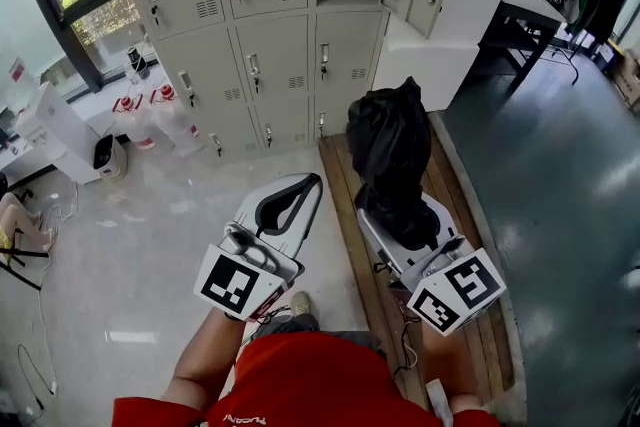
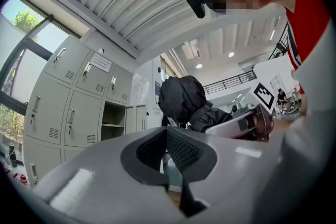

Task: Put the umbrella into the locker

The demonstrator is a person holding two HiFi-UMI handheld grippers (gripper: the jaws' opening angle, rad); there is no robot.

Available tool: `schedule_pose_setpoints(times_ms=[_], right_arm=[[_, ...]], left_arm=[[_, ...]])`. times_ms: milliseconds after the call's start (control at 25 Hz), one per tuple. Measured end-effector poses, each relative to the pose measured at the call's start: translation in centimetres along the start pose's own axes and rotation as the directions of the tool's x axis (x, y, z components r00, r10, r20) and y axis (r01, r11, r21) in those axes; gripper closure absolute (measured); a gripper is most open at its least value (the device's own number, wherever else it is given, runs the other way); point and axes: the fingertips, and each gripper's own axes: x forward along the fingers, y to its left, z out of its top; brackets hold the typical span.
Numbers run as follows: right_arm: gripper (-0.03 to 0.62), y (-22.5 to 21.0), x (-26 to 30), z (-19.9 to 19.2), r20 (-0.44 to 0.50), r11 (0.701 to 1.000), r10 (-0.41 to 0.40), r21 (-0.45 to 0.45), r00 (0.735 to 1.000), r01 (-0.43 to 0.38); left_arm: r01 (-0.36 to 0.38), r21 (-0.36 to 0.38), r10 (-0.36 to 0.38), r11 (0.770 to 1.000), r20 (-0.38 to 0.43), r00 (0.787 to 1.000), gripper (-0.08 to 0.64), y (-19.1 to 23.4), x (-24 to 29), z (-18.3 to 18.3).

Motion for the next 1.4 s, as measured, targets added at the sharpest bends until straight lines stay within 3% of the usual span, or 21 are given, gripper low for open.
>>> schedule_pose_setpoints(times_ms=[320,680,840,1400], right_arm=[[0.368,-3.5,8.4,-0.2,0.0,0.998,-0.054,0.027,0.999,0.054],[0.368,-7.4,13.5,0.0,-0.031,0.997,-0.073,0.026,0.997,0.074],[0.368,-9.8,15.7,0.1,-0.032,0.998,-0.065,0.022,0.997,0.066],[0.368,-22.5,24.3,2.4,-0.029,1.0,-0.008,0.004,1.0,0.008]], left_arm=[[0.048,-0.008,-0.048,0.999,-0.012,0.999,0.555,8.7,3.7,-1.5],[0.067,-0.021,-0.067,0.998,0.008,0.998,0.555,13.6,7.5,-2.6],[0.051,-0.039,-0.052,0.998,-0.016,0.999,0.555,15.7,9.5,-3.8],[-0.001,0.012,0.001,1.0,0.018,1.0,0.555,23.5,22.5,-5.7]])
